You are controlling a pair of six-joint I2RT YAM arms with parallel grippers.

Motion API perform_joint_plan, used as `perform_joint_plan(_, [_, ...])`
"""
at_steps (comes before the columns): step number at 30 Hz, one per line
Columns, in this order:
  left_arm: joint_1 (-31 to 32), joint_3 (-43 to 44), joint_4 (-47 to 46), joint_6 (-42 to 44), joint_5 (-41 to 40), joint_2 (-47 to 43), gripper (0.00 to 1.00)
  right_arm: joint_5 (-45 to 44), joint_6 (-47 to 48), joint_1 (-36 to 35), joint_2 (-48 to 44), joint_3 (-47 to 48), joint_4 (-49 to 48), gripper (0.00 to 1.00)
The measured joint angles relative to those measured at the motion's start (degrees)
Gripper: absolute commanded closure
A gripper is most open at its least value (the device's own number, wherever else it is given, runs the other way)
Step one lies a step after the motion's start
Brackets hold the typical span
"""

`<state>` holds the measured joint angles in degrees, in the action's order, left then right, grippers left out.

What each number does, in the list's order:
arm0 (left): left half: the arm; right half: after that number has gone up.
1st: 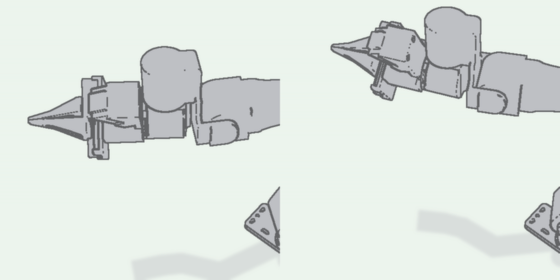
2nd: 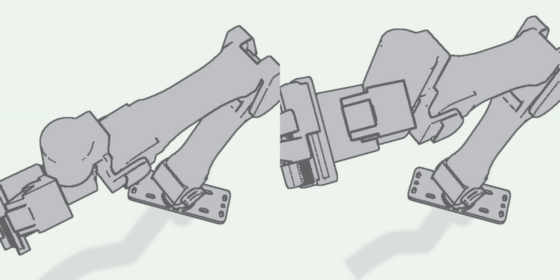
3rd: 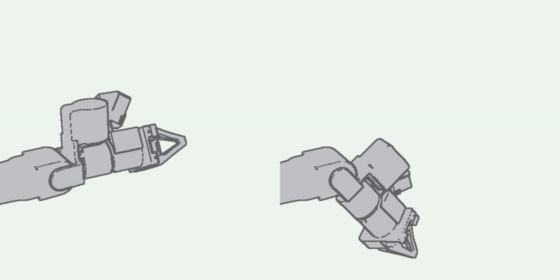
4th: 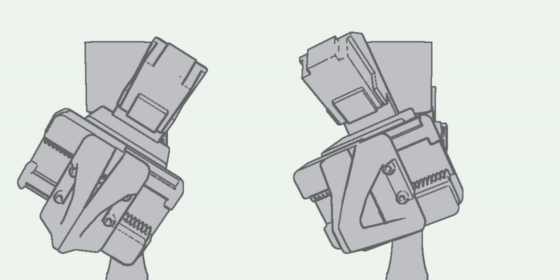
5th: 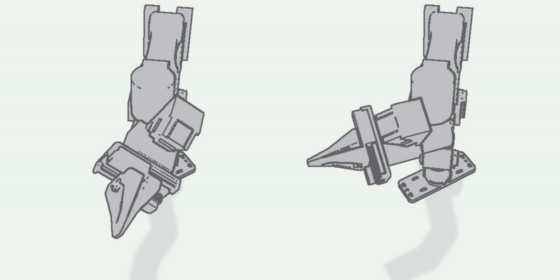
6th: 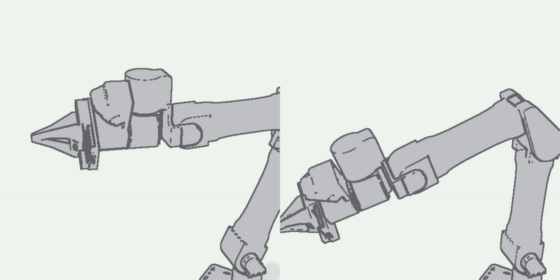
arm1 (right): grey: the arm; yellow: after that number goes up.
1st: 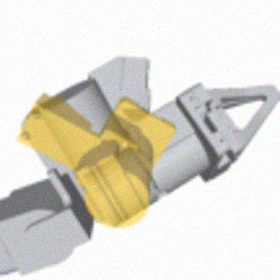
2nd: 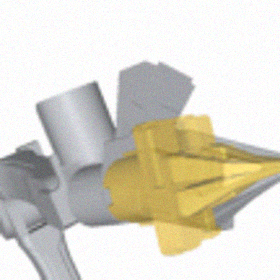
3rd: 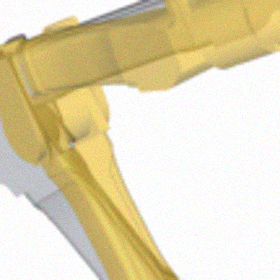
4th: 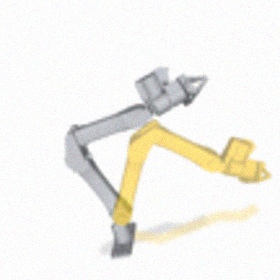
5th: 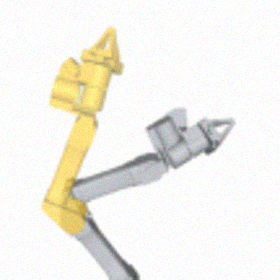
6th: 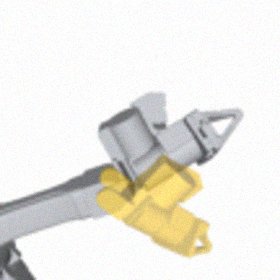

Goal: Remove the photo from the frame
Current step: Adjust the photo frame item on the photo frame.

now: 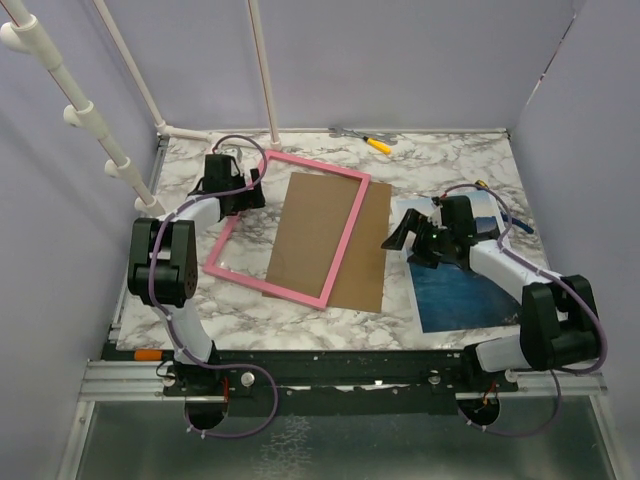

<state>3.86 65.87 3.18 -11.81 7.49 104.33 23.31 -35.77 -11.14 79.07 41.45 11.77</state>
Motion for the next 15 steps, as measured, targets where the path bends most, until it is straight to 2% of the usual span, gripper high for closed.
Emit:
perform_joint_plan(8, [-0.46, 0.76, 1.11, 1.46, 0.00, 4.33, 0.02, -0.04, -1.73, -3.50, 6.36, 0.13, -6.54, 0.00])
perform_joint_plan(15, [-0.48, 1.81, 0.72, 2.01, 1.62, 5.40, 0.13, -0.11, -2.40, -4.98, 10.23, 1.46, -9.31, 0.00])
